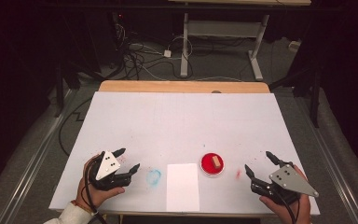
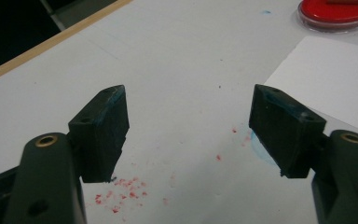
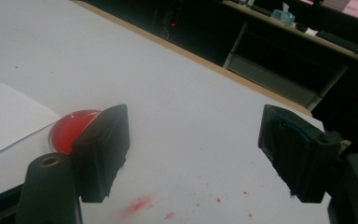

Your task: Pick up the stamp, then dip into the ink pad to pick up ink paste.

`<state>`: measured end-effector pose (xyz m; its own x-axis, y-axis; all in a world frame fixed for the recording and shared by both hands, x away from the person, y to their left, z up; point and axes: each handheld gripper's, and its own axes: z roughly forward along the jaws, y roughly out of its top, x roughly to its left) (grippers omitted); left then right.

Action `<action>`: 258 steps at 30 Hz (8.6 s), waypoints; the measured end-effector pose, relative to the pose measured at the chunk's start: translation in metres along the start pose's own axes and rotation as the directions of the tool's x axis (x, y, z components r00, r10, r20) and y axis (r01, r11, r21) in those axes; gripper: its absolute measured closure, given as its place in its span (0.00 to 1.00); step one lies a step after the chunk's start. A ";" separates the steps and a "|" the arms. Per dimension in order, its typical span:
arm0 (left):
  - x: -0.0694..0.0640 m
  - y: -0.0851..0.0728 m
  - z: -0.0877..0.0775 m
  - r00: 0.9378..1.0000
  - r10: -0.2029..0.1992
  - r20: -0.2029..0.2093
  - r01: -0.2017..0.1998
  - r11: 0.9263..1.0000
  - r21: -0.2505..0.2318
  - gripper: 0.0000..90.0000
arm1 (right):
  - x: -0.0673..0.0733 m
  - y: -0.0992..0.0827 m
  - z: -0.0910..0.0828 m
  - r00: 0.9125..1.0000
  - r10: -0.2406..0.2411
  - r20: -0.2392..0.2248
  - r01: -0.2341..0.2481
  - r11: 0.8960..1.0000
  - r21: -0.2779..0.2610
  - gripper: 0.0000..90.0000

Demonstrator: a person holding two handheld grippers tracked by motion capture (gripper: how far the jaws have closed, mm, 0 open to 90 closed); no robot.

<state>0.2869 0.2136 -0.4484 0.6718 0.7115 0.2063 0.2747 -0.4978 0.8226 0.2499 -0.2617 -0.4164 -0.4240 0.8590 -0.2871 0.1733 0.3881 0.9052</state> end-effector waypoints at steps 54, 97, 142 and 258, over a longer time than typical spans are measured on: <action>-0.006 -0.010 0.005 0.999 0.014 0.031 -0.017 0.997 0.078 0.27 | 0.048 0.029 0.115 0.958 0.067 -0.279 0.079 0.874 0.480 0.75; 0.003 -0.013 0.002 1.000 0.002 0.027 -0.003 0.999 0.044 0.27 | 0.040 0.019 0.121 0.933 0.067 -0.353 0.101 0.894 0.437 0.84; 0.001 -0.011 0.008 0.999 0.015 0.038 -0.018 0.997 0.075 0.28 | 0.046 0.027 0.126 0.909 0.022 -0.417 0.179 0.881 0.437 0.84; 0.003 -0.015 0.010 0.999 0.015 0.046 -0.020 0.994 0.104 0.29 | 0.042 0.022 0.128 0.883 0.052 -0.467 0.182 0.879 0.441 0.84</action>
<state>0.2914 0.2181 -0.4649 0.7070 0.6801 0.1938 0.3312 -0.5606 0.7590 0.3498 -0.1746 -0.4481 -0.7806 0.6221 -0.0600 0.4674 0.6448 0.6048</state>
